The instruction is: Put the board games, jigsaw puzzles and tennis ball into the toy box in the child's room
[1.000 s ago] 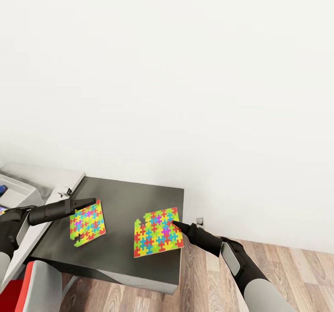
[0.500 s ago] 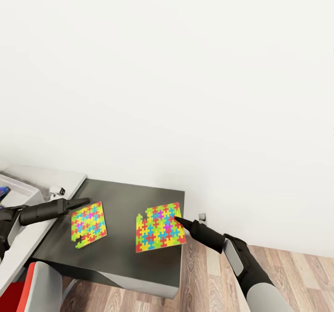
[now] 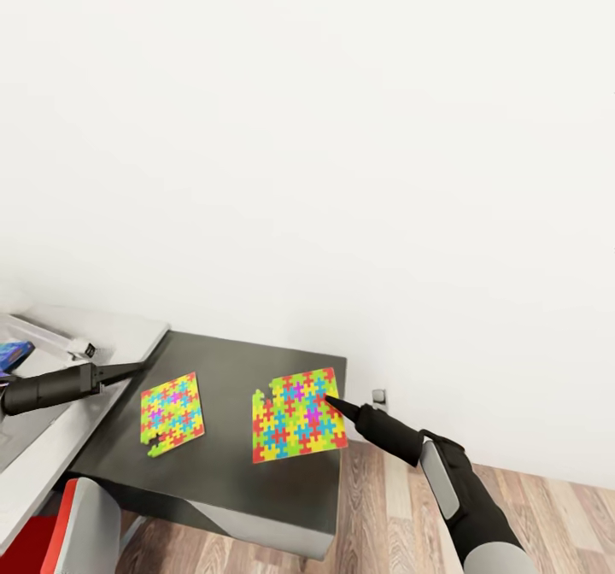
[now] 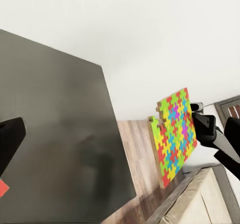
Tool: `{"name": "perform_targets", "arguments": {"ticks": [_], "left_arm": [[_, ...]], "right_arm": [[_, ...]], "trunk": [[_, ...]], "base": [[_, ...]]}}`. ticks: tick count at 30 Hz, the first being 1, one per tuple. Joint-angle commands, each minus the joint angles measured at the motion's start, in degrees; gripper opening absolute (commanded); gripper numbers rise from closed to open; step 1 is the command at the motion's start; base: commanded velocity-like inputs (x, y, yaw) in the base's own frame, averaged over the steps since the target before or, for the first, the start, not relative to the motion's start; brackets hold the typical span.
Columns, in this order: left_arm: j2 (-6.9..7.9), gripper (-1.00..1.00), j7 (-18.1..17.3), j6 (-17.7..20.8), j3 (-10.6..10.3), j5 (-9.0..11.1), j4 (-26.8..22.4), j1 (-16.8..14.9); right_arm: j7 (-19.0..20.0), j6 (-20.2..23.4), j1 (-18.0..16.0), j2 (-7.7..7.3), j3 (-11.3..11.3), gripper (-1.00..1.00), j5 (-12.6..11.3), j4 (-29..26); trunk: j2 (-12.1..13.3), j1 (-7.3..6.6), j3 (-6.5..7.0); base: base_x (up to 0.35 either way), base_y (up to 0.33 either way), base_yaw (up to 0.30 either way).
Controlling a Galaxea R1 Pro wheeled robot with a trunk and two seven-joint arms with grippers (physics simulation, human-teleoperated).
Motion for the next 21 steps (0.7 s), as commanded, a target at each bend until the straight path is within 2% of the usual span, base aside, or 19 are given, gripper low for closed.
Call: {"name": "perform_targets", "arguments": {"ticks": [1, 6, 21], "left_arm": [[0.25, 1.00, -0.23, 0.70, -0.02, -0.03, 0.01, -0.05], [0.73, 1.00, -0.23, 0.84, -0.04, -0.04, 0.01, -0.05], [0.74, 1.00, -0.23, 0.87, -0.12, -0.04, 0.01, -0.05]], "right_arm": [[0.14, 0.39, 0.10, 0.05, -0.15, -1.00, -0.07, -0.24], [0.15, 0.40, 0.30, 0.12, -0.04, -1.00, -0.06, -0.57], [0.15, 0.32, 0.33, 0.29, 0.03, -1.00, -0.06, -0.64]], "trunk": [[-0.10, 0.04, -0.01], [-0.10, 0.04, 0.46], [-0.10, 0.04, 1.86]], "base": [[0.000, 0.000, 0.096], [0.000, 0.000, 0.099], [0.000, 0.000, 0.124]]}}
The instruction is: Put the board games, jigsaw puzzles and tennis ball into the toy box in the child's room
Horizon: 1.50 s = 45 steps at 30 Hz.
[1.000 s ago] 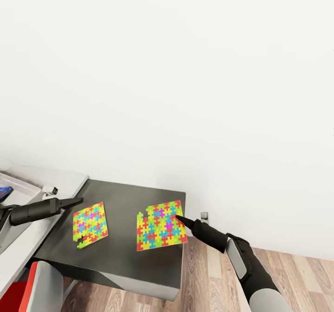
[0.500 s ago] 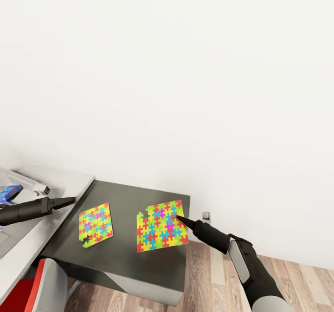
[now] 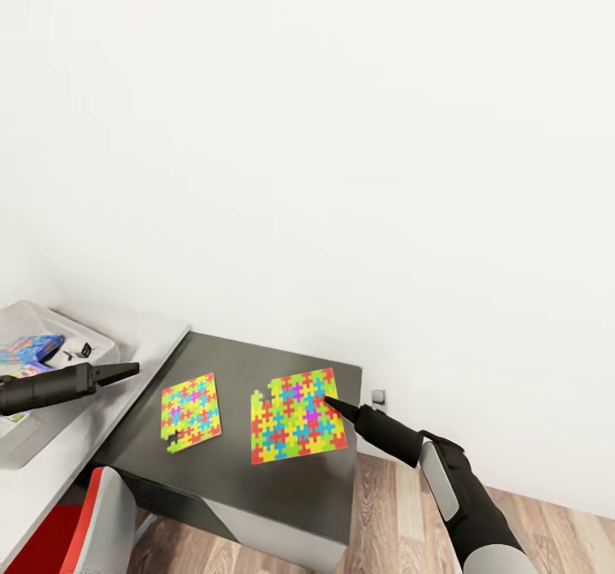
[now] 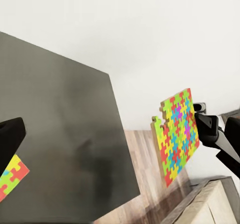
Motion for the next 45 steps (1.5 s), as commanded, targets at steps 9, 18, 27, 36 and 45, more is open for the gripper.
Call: {"name": "perform_targets", "arguments": {"ticks": [9, 18, 27, 36, 45], "left_arm": [[0.01, 1.00, -0.23, 0.61, -0.02, -0.04, 0.02, -0.05], [0.00, 1.00, -0.23, 0.61, -0.02, -0.02, 0.02, -0.05], [0.00, 1.00, -0.23, 0.61, -0.02, -0.04, 0.02, -0.05], [0.01, 1.00, -0.23, 0.61, -0.02, -0.04, 0.02, -0.05], [-0.01, 1.00, -0.23, 0.61, -0.02, -0.04, 0.02, -0.05]], "right_arm": [[0.14, 0.38, -0.04, 0.24, -0.16, -1.00, -0.08, -0.01], [0.14, 0.38, -0.04, 0.39, -0.16, -1.00, -0.08, -0.01], [0.14, 0.38, -0.04, 0.44, -0.16, -1.00, -0.08, -0.01], [0.14, 0.32, -0.04, 0.50, -0.16, -1.00, -0.08, -0.01], [0.14, 0.29, -0.04, 0.48, -0.16, -1.00, -0.08, -0.01]], "trunk": [[-0.11, 0.04, 0.65], [-0.11, 0.04, 1.30], [-0.11, 0.04, 1.93], [-0.11, 0.04, 2.57], [-0.11, 0.04, 3.21]], "base": [[0.000, 0.000, 0.175], [0.000, 0.000, 0.206], [0.000, 0.000, 0.209], [0.000, 0.000, 0.209], [0.000, 0.000, 0.209]]}}
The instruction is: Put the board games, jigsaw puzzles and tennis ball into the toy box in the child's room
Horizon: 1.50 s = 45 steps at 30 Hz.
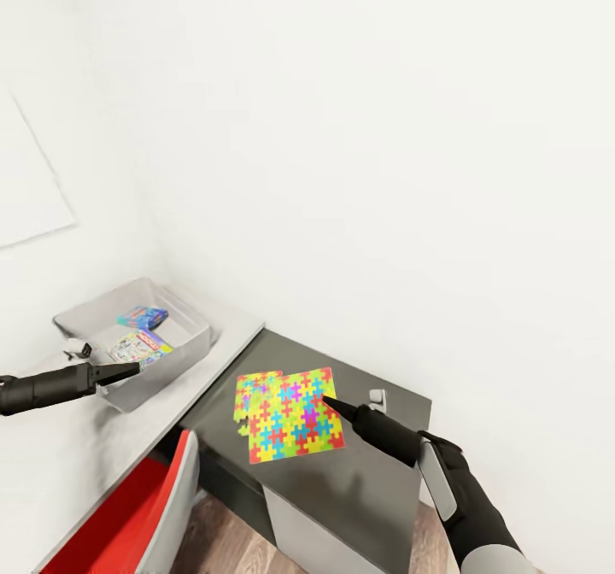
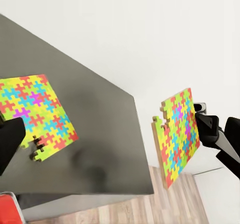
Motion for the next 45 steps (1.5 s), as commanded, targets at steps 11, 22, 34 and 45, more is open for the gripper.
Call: {"name": "perform_targets", "arguments": {"ticks": [11, 22, 34, 45], "left_arm": [[0.02, 1.00, -0.23, 0.61, -0.01, -0.02, 0.02, -0.06], [-0.05, 1.00, -0.23, 0.61, -0.01, -0.02, 0.02, -0.06], [-0.06, 1.00, -0.23, 0.61, -0.01, -0.02, 0.02, -0.06], [-0.06, 1.00, -0.23, 0.61, -0.01, -0.02, 0.02, -0.06]], "right_arm": [[0.14, 0.38, -0.04, 0.07, -0.16, -1.00, -0.08, -0.01], [0.15, 0.38, -0.02, 0.00, -0.16, -1.00, -0.08, 0.08], [0.23, 0.34, 0.04, -0.17, -0.25, -1.00, -0.08, 0.05], [0.23, 0.24, 0.05, -0.02, -0.23, -1.00, -0.08, -0.01]], "trunk": [[-0.12, 0.04, 0.66], [-0.12, 0.04, 1.37], [-0.12, 0.04, 1.49], [-0.12, 0.04, 1.67]], "base": [[0.000, 0.000, 0.209], [0.000, 0.000, 0.216], [0.000, 0.000, 0.064], [0.000, 0.000, 0.001]]}}
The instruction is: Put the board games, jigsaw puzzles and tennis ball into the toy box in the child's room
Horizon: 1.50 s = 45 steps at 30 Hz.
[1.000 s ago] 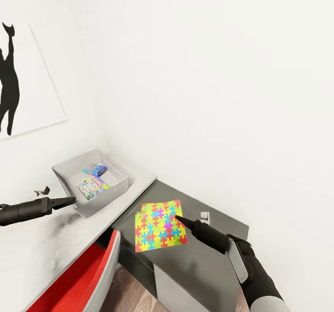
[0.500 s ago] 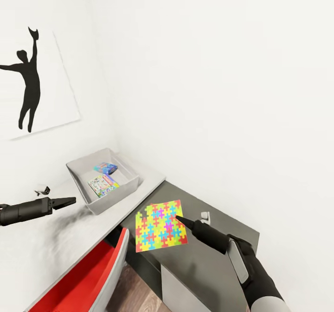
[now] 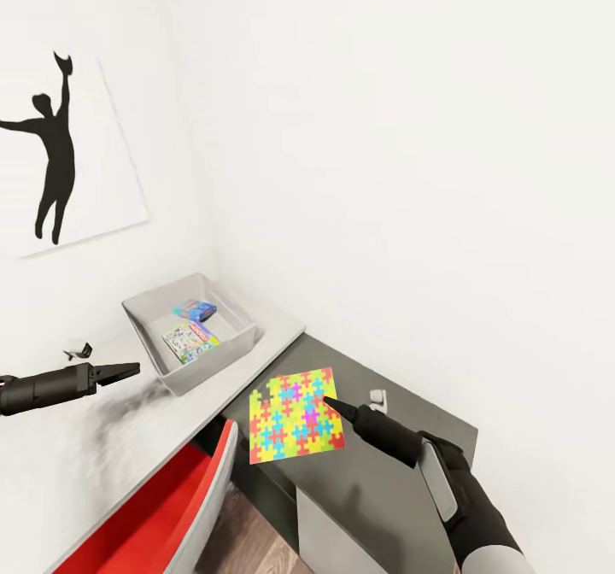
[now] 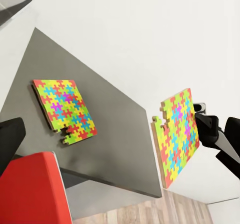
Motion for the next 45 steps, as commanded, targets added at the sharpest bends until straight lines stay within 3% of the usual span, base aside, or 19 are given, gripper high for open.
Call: {"name": "perform_targets", "arguments": {"ticks": [1, 15, 45], "left_arm": [[0.01, 1.00, -0.22, 0.61, -0.01, -0.02, 0.01, -0.05], [0.01, 1.00, -0.22, 0.61, 0.01, 0.01, 0.01, -0.05], [-0.49, 1.00, -0.22, 0.69, 0.12, -0.02, 0.01, -0.05]], "right_arm": [[0.14, 0.34, -0.03, 0.09, -0.14, -1.00, -0.08, -0.05], [0.22, 0.26, 0.03, 0.15, -0.08, -1.00, -0.08, -0.35], [0.14, 0.41, -0.03, -0.03, -0.14, -1.00, -0.08, -0.35]], "trunk": [[-0.12, 0.04, -0.05], [-0.12, 0.04, 1.19], [-0.12, 0.04, 3.32]], "base": [[0.000, 0.000, 0.000], [0.000, 0.000, 0.038], [-0.038, 0.071, 0.196]]}}
